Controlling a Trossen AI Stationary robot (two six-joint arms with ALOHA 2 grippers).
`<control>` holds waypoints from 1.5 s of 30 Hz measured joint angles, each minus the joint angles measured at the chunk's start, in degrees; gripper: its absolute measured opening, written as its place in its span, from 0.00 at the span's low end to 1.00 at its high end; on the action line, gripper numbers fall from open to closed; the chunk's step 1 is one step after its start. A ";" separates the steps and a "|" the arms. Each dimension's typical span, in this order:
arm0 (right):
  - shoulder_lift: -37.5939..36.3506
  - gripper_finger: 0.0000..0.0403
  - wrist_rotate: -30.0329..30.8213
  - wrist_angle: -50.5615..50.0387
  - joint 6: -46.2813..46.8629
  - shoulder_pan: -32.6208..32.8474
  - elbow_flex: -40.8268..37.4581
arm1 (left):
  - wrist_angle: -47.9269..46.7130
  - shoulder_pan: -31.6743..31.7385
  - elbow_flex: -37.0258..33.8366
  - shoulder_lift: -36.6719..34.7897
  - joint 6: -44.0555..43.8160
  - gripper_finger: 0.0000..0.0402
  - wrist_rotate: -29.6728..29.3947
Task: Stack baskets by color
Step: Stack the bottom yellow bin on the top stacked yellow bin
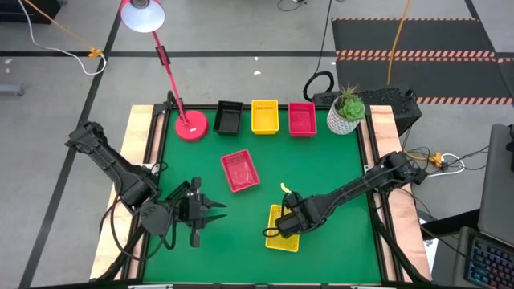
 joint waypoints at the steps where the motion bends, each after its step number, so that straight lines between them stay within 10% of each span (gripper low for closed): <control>1: 0.00 0.37 0.00 0.17 0.18 0.00 -0.28 | 0.00 -0.01 -0.02 0.00 0.02 0.27 0.00; 20: 0.00 0.03 -0.07 1.77 -0.08 -0.11 -2.23 | 0.02 -0.01 -0.02 0.00 -0.04 0.27 0.00; 45: -9.09 0.02 9.21 3.68 -4.91 -7.00 -2.23 | 0.09 0.00 -0.02 -0.02 0.09 0.27 -0.02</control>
